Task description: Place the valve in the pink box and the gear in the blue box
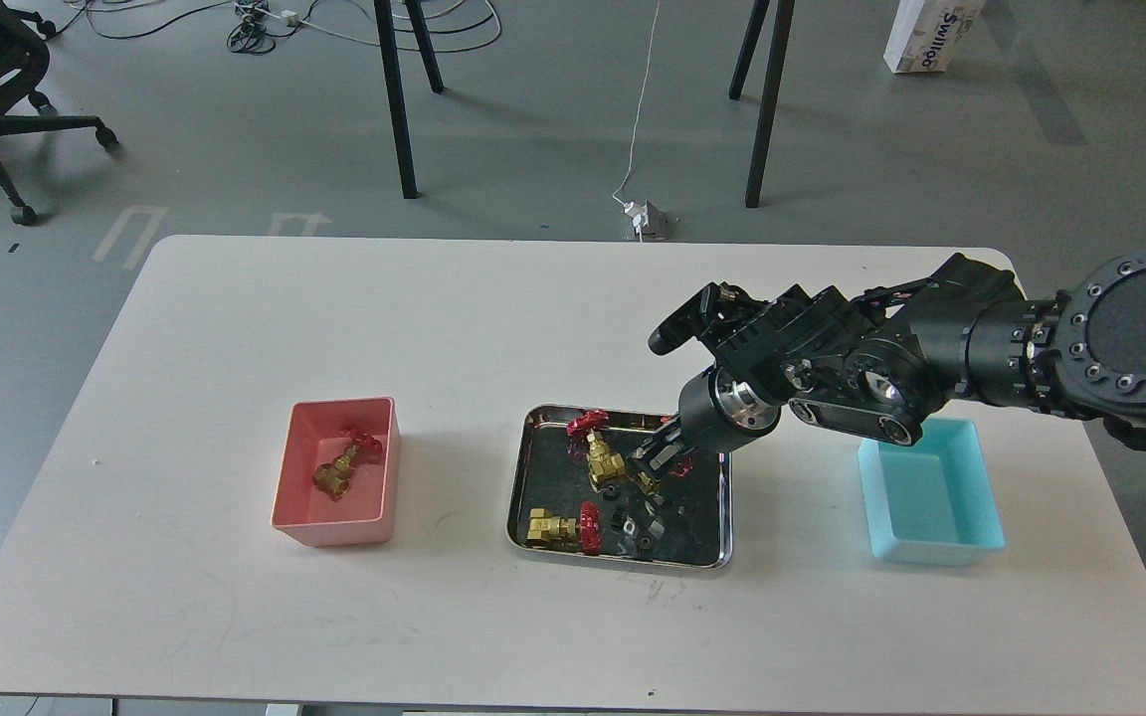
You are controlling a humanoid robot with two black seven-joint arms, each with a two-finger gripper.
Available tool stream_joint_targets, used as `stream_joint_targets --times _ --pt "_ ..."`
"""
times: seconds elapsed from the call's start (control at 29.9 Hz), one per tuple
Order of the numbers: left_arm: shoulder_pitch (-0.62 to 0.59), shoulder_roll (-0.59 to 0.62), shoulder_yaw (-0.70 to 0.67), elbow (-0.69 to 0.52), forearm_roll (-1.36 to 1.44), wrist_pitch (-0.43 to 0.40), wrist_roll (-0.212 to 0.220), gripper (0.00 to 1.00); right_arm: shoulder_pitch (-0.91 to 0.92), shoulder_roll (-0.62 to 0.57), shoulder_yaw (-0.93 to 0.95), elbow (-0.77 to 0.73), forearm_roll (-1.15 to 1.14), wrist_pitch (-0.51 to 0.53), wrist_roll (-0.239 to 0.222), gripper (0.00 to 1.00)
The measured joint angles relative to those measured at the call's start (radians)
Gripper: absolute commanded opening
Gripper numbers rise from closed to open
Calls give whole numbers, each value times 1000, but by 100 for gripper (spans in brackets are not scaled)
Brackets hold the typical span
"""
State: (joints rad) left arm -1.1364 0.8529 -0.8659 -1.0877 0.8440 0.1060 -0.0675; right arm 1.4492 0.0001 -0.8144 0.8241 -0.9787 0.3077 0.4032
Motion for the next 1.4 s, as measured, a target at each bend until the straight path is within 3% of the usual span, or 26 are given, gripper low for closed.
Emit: stream_joint_targets --times 0.17,0.47,0.67,0.94,1.04,1.2,1.4 --pt "5 -2 8 0 2 -1 0 95 60 -67 58 48 93 4 -1 5" --pt "10 -8 10 0 3 -3 -2 95 75 -562 115 268 86 41 -13 5" --pt "12 -21 9 0 3 -2 -2 95 14 -770 98 390 24 42 -12 8" --pt "7 -30 9 0 3 0 -2 95 -76 -855 101 417 -53 42 -12 15" --pt "6 -27 8 0 3 -1 -2 95 -105 -855 103 395 -63 41 -12 26" --pt "6 -23 8 -1 3 -2 -2 95 -131 -856 139 374 -59 40 -13 55" --pt "6 -22 8 -1 3 -1 -1 96 -138 -862 184 373 -44 40 -15 81"
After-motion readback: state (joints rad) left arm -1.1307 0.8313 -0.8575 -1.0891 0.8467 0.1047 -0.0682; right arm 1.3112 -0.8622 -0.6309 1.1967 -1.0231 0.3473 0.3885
